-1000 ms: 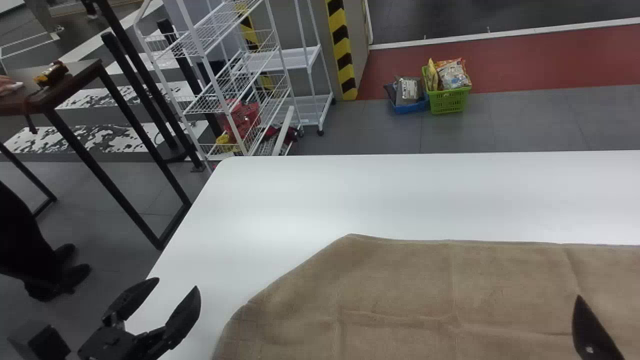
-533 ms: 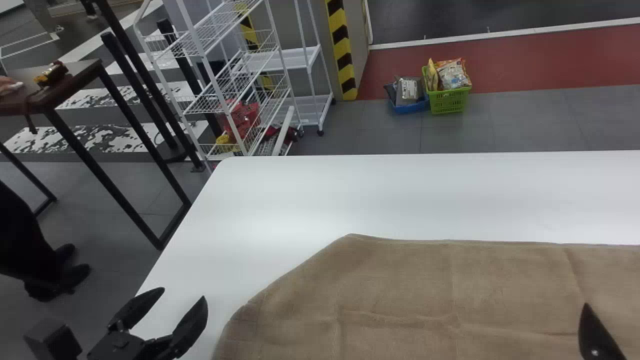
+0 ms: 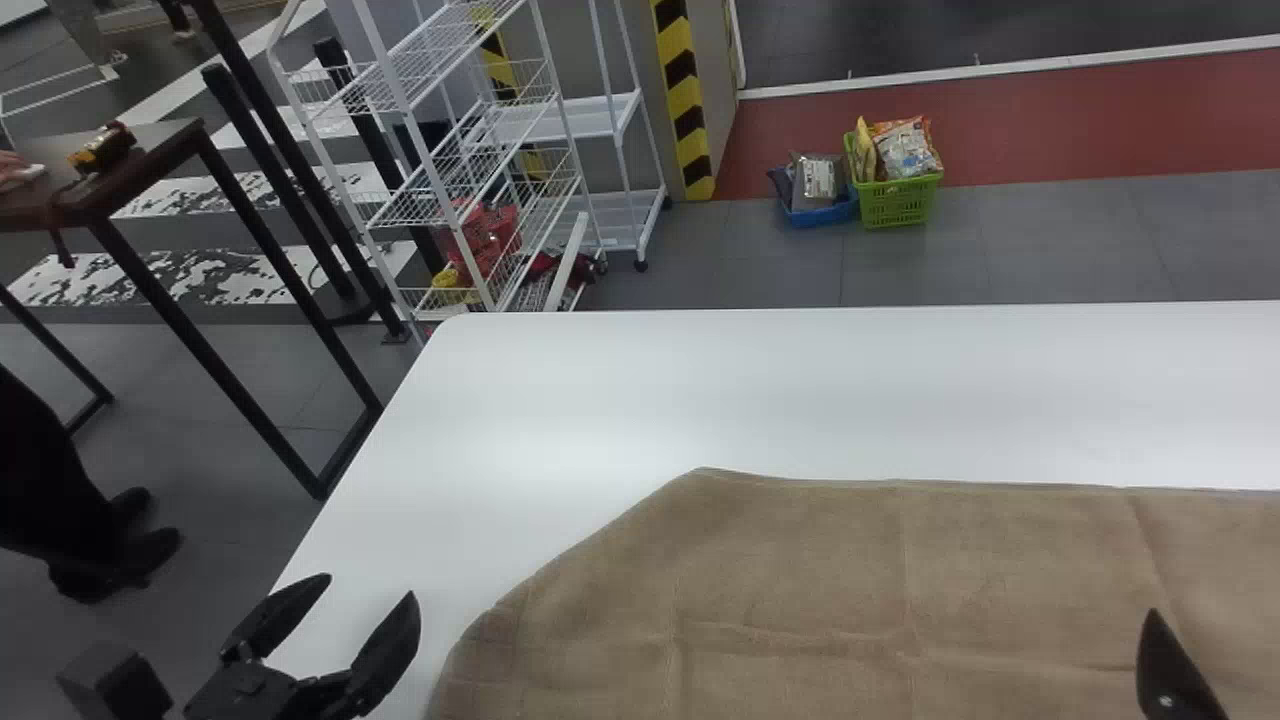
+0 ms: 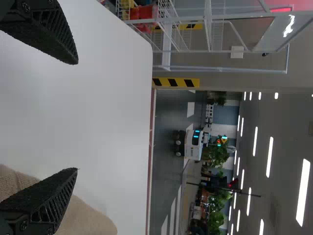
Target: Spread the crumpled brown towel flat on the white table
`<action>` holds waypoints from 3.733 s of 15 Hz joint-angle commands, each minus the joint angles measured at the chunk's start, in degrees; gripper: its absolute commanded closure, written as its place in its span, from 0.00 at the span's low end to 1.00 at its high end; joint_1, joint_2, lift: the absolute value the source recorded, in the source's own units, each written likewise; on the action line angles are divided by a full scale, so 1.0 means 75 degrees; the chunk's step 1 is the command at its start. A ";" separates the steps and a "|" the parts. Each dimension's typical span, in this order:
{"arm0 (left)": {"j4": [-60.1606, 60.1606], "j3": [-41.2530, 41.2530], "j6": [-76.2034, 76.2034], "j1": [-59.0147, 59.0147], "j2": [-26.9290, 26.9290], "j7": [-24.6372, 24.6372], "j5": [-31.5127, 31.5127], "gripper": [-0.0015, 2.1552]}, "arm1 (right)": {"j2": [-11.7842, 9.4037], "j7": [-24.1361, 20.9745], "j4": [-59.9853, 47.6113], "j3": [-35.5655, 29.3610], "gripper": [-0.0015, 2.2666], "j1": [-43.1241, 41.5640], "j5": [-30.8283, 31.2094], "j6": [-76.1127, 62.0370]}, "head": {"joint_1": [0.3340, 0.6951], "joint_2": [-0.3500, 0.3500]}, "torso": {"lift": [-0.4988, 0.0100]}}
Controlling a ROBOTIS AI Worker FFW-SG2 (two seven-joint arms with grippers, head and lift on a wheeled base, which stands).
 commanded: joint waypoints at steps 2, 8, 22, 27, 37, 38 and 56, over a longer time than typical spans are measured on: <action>-0.0005 -0.0062 -0.0009 -0.0003 -0.0020 -0.0090 -0.0087 0.00 | 0.0007 -0.0111 0.0124 0.0057 0.03 -0.0035 0.0002 -0.0040 | 1.00 1.00 | 0.74; -0.0029 -0.0133 0.0014 -0.0062 -0.0020 0.0003 -0.0110 0.00 | 0.0007 -0.0721 0.0405 0.0092 0.03 -0.0164 0.0002 0.0124 | 1.00 1.00 | 0.74; -0.0087 -0.0226 0.0061 -0.0039 -0.0020 -0.0008 -0.0157 0.00 | 0.0007 -0.0920 0.0452 0.0197 0.02 -0.0258 0.0061 0.0358 | 1.00 1.00 | 0.74; -0.0052 -0.0238 0.0085 -0.0039 -0.0020 0.0097 -0.0204 0.00 | 0.0007 -0.0920 0.0487 0.0197 0.00 -0.0305 0.0037 0.0405 | 1.00 1.00 | 0.74; 0.0053 -0.0156 0.0061 -0.0074 -0.0020 0.0003 -0.0180 0.00 | 0.0007 -0.0920 0.0721 0.0057 0.00 -0.0316 -0.0045 0.0171 | 1.00 1.00 | 0.74; 0.0041 -0.0133 0.0061 -0.0074 -0.0020 -0.0008 -0.0180 0.00 | 0.0007 -0.0920 0.0768 0.0045 0.00 -0.0340 -0.0045 0.0100 | 1.00 1.00 | 0.74; 0.0030 0.0020 0.0061 0.0032 -0.0020 -0.0020 -0.0192 0.00 | 0.0007 -0.0873 0.1085 -0.0025 0.00 -0.0492 -0.0267 -0.0228 | 1.00 1.00 | 0.74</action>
